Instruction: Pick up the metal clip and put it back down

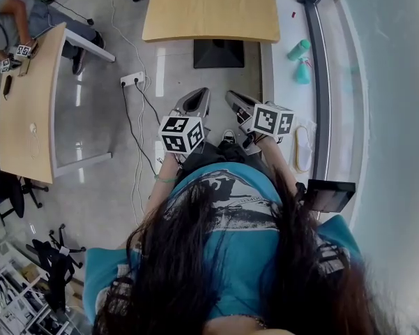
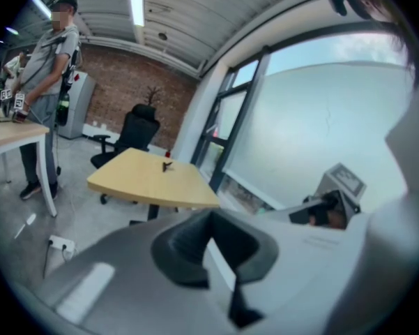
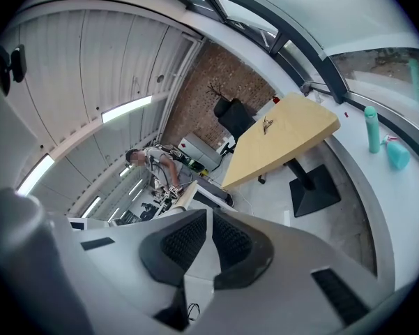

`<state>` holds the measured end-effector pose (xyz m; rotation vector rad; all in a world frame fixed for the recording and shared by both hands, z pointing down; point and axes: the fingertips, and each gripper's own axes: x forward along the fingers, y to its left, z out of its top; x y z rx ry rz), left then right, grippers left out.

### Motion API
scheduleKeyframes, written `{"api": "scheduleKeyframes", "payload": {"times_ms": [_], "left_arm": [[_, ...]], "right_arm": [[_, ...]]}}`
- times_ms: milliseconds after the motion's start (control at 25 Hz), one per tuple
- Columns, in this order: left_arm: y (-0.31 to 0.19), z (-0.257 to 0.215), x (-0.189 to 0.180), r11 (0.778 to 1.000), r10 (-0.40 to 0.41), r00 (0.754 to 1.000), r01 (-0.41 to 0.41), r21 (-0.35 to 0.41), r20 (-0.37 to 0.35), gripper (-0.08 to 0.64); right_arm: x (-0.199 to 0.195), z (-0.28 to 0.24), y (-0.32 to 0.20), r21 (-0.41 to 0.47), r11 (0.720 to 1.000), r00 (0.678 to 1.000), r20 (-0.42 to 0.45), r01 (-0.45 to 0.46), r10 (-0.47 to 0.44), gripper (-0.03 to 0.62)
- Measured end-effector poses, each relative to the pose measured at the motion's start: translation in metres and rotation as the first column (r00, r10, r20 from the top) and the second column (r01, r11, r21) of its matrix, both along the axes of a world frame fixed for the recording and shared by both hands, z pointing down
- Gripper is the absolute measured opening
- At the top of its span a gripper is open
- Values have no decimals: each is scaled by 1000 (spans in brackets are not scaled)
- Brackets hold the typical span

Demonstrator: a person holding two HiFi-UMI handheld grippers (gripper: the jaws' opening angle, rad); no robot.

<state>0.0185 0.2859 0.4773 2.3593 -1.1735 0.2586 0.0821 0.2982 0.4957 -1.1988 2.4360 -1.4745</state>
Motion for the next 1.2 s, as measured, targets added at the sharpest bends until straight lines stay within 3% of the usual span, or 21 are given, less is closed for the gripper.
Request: {"api": "scheduleKeyframes", "payload": {"times_ms": [760,1200], "left_arm": [[10,5,-43,998,-63,998,63,5,-30,3],[12,-8,-65,997,-75,996,75,6,-49,3]], "right_arm": [[-41,-1,17,33,996,995,-44,86,-84,38],[-56,-13,20,34,996,994,-72,79,-77,38]]}}
